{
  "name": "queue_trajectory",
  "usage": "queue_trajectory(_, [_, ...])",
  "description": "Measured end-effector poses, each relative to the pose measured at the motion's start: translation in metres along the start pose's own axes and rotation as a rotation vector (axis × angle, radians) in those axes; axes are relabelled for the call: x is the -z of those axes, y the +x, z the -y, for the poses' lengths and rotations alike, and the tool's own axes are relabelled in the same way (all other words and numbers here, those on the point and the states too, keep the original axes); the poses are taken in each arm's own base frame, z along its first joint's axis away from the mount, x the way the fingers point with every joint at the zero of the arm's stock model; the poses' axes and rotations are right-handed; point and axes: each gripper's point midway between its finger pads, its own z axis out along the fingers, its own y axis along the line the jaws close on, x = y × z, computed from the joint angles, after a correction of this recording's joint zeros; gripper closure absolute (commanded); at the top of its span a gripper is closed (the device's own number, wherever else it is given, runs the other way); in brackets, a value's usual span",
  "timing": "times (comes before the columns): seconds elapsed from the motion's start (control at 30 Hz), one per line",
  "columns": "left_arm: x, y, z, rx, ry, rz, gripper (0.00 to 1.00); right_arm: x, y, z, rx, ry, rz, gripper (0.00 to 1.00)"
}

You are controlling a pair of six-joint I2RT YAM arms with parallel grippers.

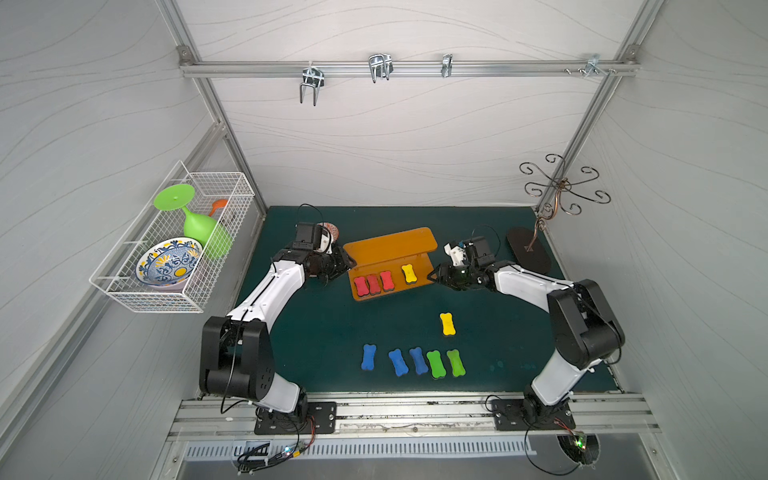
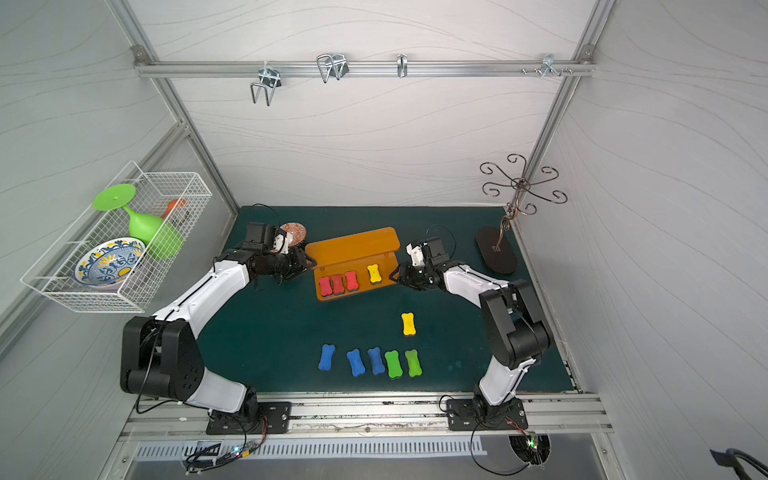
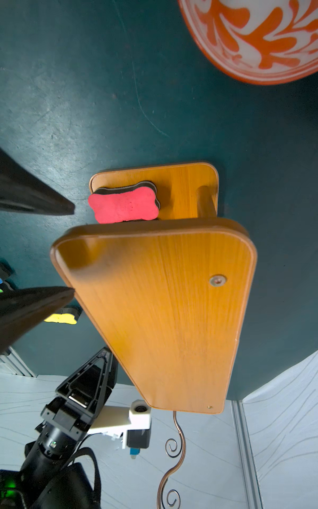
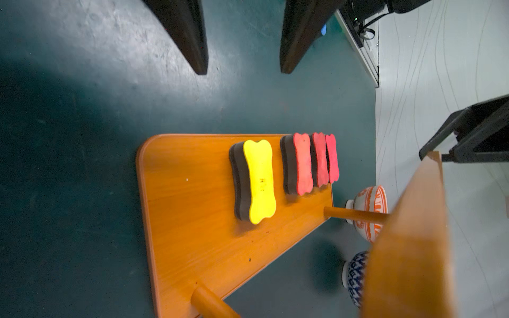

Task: Remove the whiteboard erasers from the shelf
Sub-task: Place the whiteboard eraser at the center of the board, then pick up the whiteboard eraser from the shelf.

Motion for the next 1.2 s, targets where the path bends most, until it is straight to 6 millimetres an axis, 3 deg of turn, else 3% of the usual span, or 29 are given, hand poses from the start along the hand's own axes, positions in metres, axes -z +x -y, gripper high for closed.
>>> queue_trajectory(0.13, [-0.001, 0.000, -0.001, 0.003, -0.002, -0.003, 0.55, -0.008, -0.005, 0.001, 0.003, -0.001, 0.028, 0.51])
queue_trajectory(0.4, [-0.005, 0.001, -0.003, 0.009, -0.003, -0.016, 0.55, -0.025, -0.009, -0.014, 0.061, -0.009, 0.085, 0.54])
queue_trajectory(0.8, [-0.006, 0.001, -0.001, 0.014, 0.017, -0.021, 0.57, -0.039, -0.029, -0.013, 0.004, -0.041, 0.198, 0.57])
queue_trajectory(1.0, [-0.006, 0.002, 0.000, 0.019, 0.023, -0.025, 0.57, -0.048, -0.014, 0.004, -0.080, -0.008, 0.186, 0.57])
queue_trajectory(1.2, [-0.006, 0.001, 0.003, 0.022, 0.040, -0.026, 0.57, -0.055, -0.007, 0.004, -0.095, 0.000, 0.180, 0.57])
